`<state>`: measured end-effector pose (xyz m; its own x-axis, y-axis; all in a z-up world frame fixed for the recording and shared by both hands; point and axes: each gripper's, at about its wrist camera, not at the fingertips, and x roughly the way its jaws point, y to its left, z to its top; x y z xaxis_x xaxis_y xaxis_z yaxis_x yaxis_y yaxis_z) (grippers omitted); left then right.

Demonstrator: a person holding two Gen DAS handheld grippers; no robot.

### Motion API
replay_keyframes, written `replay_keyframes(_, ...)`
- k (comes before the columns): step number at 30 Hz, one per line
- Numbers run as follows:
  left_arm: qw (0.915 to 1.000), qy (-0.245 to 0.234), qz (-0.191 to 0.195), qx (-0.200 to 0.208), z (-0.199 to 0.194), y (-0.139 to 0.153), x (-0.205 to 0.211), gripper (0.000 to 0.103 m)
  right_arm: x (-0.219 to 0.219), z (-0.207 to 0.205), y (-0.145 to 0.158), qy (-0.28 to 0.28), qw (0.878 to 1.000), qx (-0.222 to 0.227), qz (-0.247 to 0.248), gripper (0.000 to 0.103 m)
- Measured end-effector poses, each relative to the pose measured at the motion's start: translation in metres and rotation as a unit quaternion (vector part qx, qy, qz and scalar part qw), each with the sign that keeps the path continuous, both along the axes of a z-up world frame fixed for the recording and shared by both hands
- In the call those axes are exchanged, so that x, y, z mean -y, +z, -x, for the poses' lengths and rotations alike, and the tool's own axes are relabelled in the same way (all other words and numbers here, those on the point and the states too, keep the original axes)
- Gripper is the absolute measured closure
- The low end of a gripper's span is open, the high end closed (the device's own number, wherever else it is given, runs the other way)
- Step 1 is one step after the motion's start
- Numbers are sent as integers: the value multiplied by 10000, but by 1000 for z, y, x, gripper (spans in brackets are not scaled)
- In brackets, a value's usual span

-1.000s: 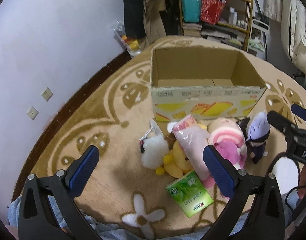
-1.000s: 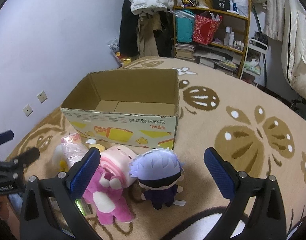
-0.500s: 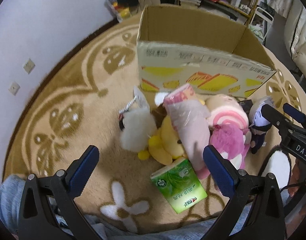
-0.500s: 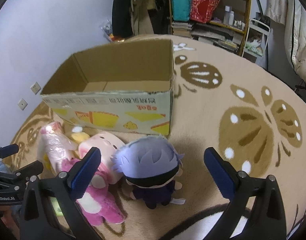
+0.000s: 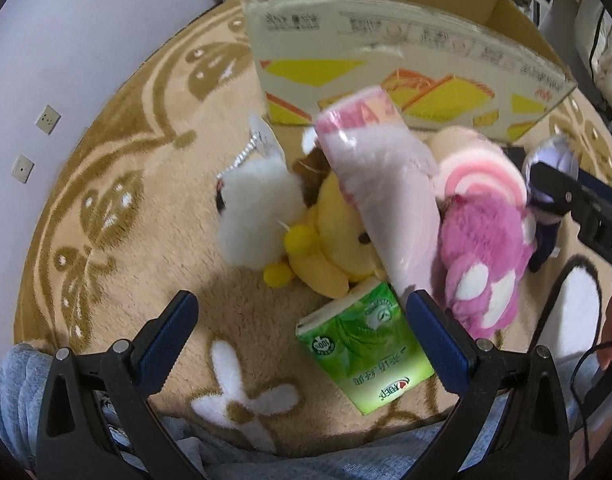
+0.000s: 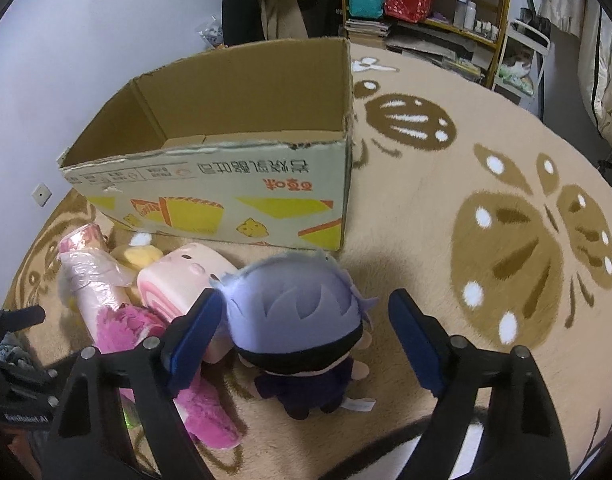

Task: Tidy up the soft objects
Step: 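Grasp the green tissue pack with the left tool while the right tool grasps the white-haired doll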

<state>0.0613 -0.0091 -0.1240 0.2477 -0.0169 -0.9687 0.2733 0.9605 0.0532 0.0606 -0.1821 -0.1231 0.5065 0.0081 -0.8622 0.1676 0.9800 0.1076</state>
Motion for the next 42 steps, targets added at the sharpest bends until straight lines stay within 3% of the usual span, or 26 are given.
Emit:
replay_keyframes(5,9997,-129,-102,-195,3,-9,6,0,1,-3,-3,23,9999,-53,-95,21)
replay_keyframes(21,9957,-267,-215,-855,-1,-43,24,1,2,-3,-2,16,9999,-59,-108,21)
replay_keyframes(24,9933,-396,-293,-1043,5,-57,28,19,2,-3,-2,8,9999,-59,-125,21)
replay_keyframes(27,9930,-526,-501,-929,8,-59,34,30,4,-3,-3,5,9998,-60,-164,22)
replay_keyframes(29,9940,-481,-461,-868,7,-57,34,40,4,-4,-4,41,9998,-59,-197,29)
replay_keyframes(35,9968,-373,-483,-522,5,-46,29,43,-5,-2,-4,249,9997,-33,-33,38)
replay_keyframes(42,9985,-310,-447,-4,9,-22,26,46,-1,5,8,122,9997,207,-109,39)
